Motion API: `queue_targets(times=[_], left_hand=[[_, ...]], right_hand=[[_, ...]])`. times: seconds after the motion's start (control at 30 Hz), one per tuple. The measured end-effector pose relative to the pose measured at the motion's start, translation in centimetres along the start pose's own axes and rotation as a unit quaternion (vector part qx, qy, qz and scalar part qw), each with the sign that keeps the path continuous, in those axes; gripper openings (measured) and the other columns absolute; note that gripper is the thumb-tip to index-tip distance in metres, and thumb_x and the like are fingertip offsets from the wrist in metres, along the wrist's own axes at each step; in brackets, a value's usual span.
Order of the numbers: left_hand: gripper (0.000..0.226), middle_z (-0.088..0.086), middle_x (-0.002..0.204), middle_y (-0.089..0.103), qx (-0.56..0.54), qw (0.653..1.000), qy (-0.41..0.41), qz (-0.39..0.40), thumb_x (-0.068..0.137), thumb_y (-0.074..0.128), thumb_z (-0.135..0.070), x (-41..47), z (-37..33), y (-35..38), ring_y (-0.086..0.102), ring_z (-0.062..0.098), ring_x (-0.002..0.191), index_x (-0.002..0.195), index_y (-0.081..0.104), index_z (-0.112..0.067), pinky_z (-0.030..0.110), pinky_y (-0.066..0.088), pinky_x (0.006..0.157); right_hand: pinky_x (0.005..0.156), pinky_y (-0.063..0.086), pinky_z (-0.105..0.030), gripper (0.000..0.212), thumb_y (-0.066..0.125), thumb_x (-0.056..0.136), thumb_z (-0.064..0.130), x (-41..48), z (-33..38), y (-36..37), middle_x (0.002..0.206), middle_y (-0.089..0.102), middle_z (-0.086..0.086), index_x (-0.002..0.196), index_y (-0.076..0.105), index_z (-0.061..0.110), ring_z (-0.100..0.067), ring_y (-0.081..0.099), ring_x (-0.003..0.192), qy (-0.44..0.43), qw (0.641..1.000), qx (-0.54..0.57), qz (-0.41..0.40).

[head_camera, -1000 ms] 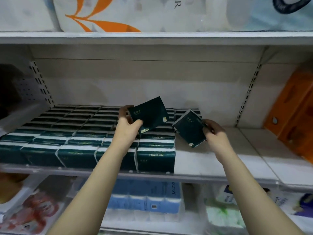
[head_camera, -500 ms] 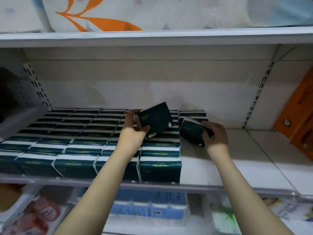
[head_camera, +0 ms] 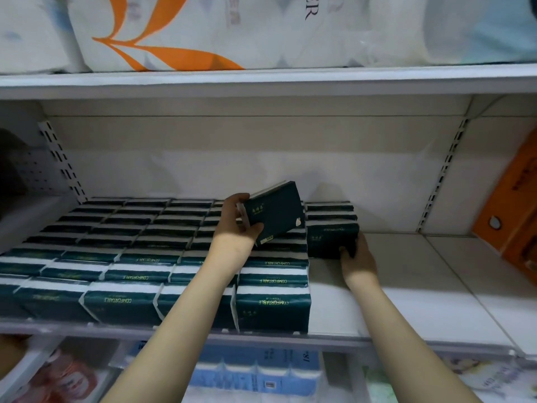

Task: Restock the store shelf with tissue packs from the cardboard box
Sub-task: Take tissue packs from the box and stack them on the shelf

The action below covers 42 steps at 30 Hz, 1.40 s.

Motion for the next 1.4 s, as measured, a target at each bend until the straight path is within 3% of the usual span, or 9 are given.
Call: queue_targets(times=[0.13, 0.4, 0.57, 0.7, 0.87, 1.1, 1.2, 1.27, 1.4], left_hand=[[0.053, -0.012, 0.099, 0.049, 0.003, 1.000, 0.000, 0.004, 0.087, 0.059, 0.010, -0.3, -0.3, 0.5, 0.055, 0.002, 0.082, 0.119, 0.041, -0.029, 0.008, 0.049, 0.057], [0.054, -0.011, 0.105, 0.052, 0.022, 0.999, 0.006, 0.025, 0.087, 0.062, 0.004, -1.0, -0.6, 1.1, 0.062, 0.014, 0.090, 0.116, 0.041, -0.037, 0.020, 0.054, 0.071], [0.053, 0.001, 0.113, 0.055, 0.020, 0.999, 0.004, 0.026, 0.088, 0.062, 0.003, -1.7, -1.1, 1.1, 0.063, 0.013, 0.092, 0.119, 0.041, -0.034, 0.018, 0.055, 0.073], [0.053, 0.008, 0.119, 0.056, 0.018, 0.999, 0.002, 0.029, 0.088, 0.062, 0.003, -2.2, -1.5, 1.2, 0.062, 0.009, 0.093, 0.120, 0.042, -0.033, 0.016, 0.054, 0.071], [0.051, 0.006, 0.119, 0.059, 0.020, 0.997, 0.009, 0.072, 0.089, 0.060, 0.003, -3.0, -2.4, 2.0, 0.064, 0.017, 0.098, 0.123, 0.044, -0.032, 0.012, 0.052, 0.066], [0.054, -0.003, 0.115, 0.060, 0.052, 0.987, 0.021, 0.150, 0.091, 0.061, -0.003, -4.0, -3.0, 4.0, 0.063, 0.004, 0.096, 0.130, 0.041, -0.035, 0.011, 0.050, 0.072], [0.061, 0.000, 0.131, 0.054, 0.065, 0.984, 0.009, 0.164, 0.094, 0.057, -0.006, -3.9, -2.4, 4.3, 0.059, 0.013, 0.113, 0.142, 0.033, -0.034, 0.013, 0.049, 0.084], [0.058, 0.002, 0.137, 0.052, 0.080, 0.984, 0.003, 0.162, 0.096, 0.054, -0.006, -3.7, -2.0, 4.2, 0.055, 0.013, 0.120, 0.143, 0.032, -0.033, 0.009, 0.046, 0.082], [0.053, -0.006, 0.138, 0.052, 0.173, 0.974, 0.010, 0.147, 0.096, 0.057, -0.017, -3.0, -1.2, 3.7, 0.055, 0.012, 0.117, 0.142, 0.037, -0.034, 0.011, 0.044, 0.082]], right_hand=[[0.093, 0.041, -0.032, 0.049, 0.042, 0.100, 0.006, 0.2, -0.1, 0.0, 0.137, 0.055, -0.013, 0.147, 0.037, 0.017, -0.036, 0.053, 0.120, 0.008, 1.000, -0.001, 0.001], [0.086, 0.038, -0.027, 0.045, 0.054, 0.094, 0.009, 1.1, -0.3, -0.3, 0.132, 0.059, -0.009, 0.136, 0.048, 0.019, -0.031, 0.054, 0.117, 0.028, 0.998, 0.018, 0.050], [0.108, 0.034, -0.037, 0.073, 0.064, 0.094, 0.022, 0.6, -0.6, -1.4, 0.157, 0.030, -0.009, 0.154, 0.021, 0.018, -0.030, 0.035, 0.140, 0.083, 0.989, 0.112, 0.049], [0.106, 0.035, -0.029, 0.055, 0.058, 0.096, 0.020, -0.8, 1.8, -3.9, 0.151, 0.039, -0.008, 0.147, 0.037, 0.013, -0.024, 0.038, 0.136, -0.002, 0.991, 0.124, -0.054], [0.093, 0.034, -0.018, 0.042, 0.057, 0.097, 0.022, -3.3, 6.3, -5.1, 0.138, 0.050, 0.004, 0.138, 0.049, 0.017, -0.007, 0.044, 0.118, -0.089, 0.978, 0.190, -0.012], [0.086, 0.050, -0.021, 0.028, 0.057, 0.097, 0.015, -4.1, 7.7, -4.2, 0.108, 0.070, 0.011, 0.123, 0.062, 0.020, -0.009, 0.065, 0.104, -0.093, 0.957, 0.236, 0.143], [0.076, 0.052, -0.017, 0.027, 0.056, 0.096, 0.010, -3.6, 6.0, -5.1, 0.111, 0.071, 0.005, 0.122, 0.063, 0.016, -0.009, 0.066, 0.100, -0.064, 0.952, 0.277, 0.115], [0.082, 0.053, -0.024, 0.030, 0.056, 0.097, 0.008, -3.0, 4.1, -6.0, 0.111, 0.069, 0.001, 0.125, 0.060, 0.013, -0.011, 0.065, 0.096, -0.031, 0.951, 0.297, 0.084], [0.078, 0.051, -0.022, 0.033, 0.057, 0.095, 0.004, -2.2, 0.6, -6.6, 0.120, 0.065, -0.006, 0.128, 0.056, 0.008, -0.013, 0.063, 0.097, 0.011, 0.961, 0.272, 0.056]])
Point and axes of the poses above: each hand's wrist, its own x-axis towards the middle knuckle, its own y-axis out of the palm, z = x × y, the point moved 7 cm from there along x, towards the middle knuckle
